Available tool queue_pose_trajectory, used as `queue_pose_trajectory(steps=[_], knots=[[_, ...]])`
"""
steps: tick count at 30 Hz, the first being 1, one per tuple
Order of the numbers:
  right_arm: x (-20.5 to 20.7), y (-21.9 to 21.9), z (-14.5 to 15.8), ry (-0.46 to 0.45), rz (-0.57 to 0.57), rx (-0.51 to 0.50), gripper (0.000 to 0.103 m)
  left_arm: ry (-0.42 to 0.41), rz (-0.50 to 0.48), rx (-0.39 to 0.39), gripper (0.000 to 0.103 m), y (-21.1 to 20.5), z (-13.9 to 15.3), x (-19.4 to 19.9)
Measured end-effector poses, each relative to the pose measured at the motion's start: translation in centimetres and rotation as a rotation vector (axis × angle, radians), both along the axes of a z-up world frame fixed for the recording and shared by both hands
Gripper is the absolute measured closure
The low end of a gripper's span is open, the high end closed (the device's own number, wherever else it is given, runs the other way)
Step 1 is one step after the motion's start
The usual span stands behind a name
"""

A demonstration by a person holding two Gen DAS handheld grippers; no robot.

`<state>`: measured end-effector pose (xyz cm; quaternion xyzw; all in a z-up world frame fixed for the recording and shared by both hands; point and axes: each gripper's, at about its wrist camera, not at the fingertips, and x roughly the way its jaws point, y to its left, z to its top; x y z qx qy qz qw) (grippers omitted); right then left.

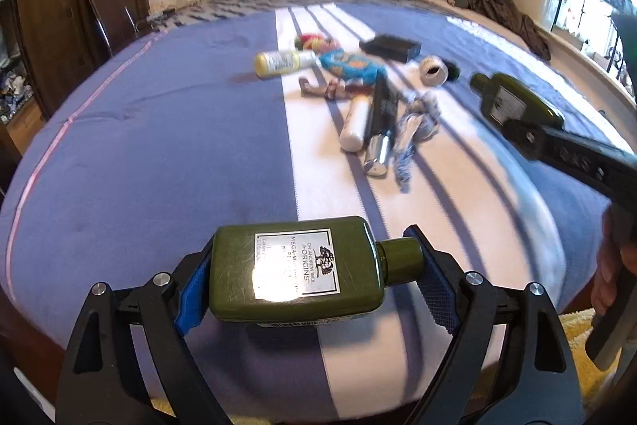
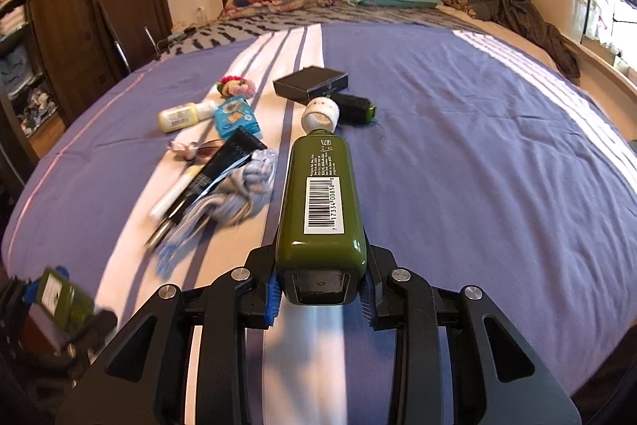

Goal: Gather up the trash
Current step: 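Lower both green bottles into the floor bin and open both tools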

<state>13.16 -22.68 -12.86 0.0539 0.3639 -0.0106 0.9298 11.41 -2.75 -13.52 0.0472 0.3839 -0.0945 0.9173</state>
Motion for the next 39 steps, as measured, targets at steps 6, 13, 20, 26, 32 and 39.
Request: queue_pose_trajectory(steps=[6, 13, 20, 26, 32, 39], knots=[[-6.8, 0.1, 3.2, -0.051, 0.03, 0.007, 0.071, -0.055, 0.014, -0.028, 0.02, 0.6, 3.0, -4.5], [-12.9, 0.5, 4.0, -0.037, 0.091, 0.054, 0.071, -0.078, -0.021, -0.032, 0.02, 0.7, 4.5, -9.9], [-17.2, 2.1, 1.1, 0.065, 0.151, 0.074, 0.071, -0.037, -0.032, -0.002, 0.02, 0.6, 2.9, -13.4], [-18.1, 3.4, -3.7, 0.218, 0.164, 0.09, 0.071, 0.083, -0.047, -0.001, 0.02, 0.6, -0.9, -14.9], [-18.3, 4.0, -8.2, 0.359, 0.191, 0.15, 0.071, 0.228, -0.069, -0.001, 0.02, 0.6, -5.4, -15.5], [-17.3, 4.5, -12.5, 0.469, 0.158, 0.14, 0.071, 0.38, -0.103, 0.04, 0.02, -0.2, -11.1, -14.6]])
